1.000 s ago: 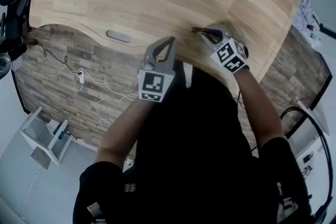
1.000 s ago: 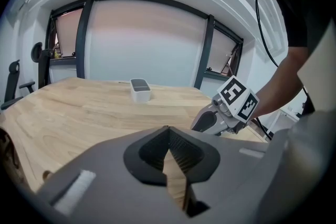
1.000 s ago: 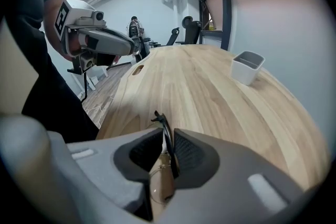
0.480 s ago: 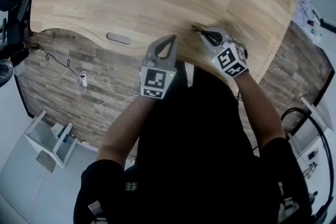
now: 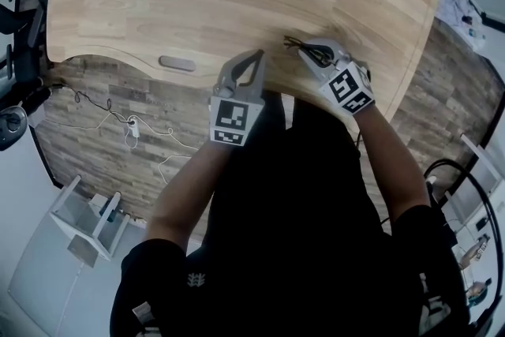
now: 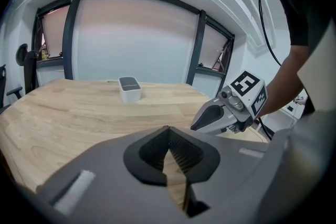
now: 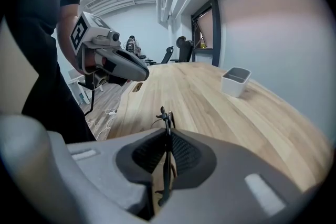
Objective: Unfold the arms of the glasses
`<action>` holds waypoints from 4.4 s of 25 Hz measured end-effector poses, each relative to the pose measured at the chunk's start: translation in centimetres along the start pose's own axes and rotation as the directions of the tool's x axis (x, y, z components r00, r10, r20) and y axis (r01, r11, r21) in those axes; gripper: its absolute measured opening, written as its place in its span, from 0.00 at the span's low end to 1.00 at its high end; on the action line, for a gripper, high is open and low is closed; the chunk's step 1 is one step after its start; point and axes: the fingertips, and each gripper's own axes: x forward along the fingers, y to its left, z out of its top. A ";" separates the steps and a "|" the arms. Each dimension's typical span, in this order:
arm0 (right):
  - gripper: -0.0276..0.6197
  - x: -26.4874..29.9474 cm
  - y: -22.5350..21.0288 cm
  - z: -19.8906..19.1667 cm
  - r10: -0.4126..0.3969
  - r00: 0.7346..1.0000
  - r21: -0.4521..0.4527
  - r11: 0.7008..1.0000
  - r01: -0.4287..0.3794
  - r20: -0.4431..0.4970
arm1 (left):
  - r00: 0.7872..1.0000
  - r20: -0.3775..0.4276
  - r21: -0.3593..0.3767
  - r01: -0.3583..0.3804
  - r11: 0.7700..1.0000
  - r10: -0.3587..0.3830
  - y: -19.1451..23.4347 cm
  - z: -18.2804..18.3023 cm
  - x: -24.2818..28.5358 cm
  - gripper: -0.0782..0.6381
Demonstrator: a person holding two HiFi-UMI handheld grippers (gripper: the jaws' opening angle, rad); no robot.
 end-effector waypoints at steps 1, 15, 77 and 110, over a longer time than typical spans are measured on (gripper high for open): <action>0.09 -0.1 0.1 0.0 0.000 1.000 0.000 1.000 0.000 0.003 | 1.000 -0.002 0.002 0.002 1.000 -0.002 -0.1 0.0 0.0 0.12; 0.09 1.3 -0.4 -2.6 -0.018 0.997 0.030 0.999 0.020 -0.073 | 1.000 -0.025 -0.001 -0.011 1.000 0.011 -0.5 -1.3 -0.9 0.12; 0.07 -7.8 -0.9 -2.1 -0.164 0.973 0.075 0.985 0.154 0.159 | 0.908 -0.074 0.079 0.418 0.905 -0.413 -12.2 2.9 6.4 0.16; 0.10 -14.7 1.6 -8.8 -0.315 0.948 0.255 0.921 0.295 0.039 | 0.781 -0.144 0.212 0.624 0.752 -0.607 -22.0 4.7 5.0 0.16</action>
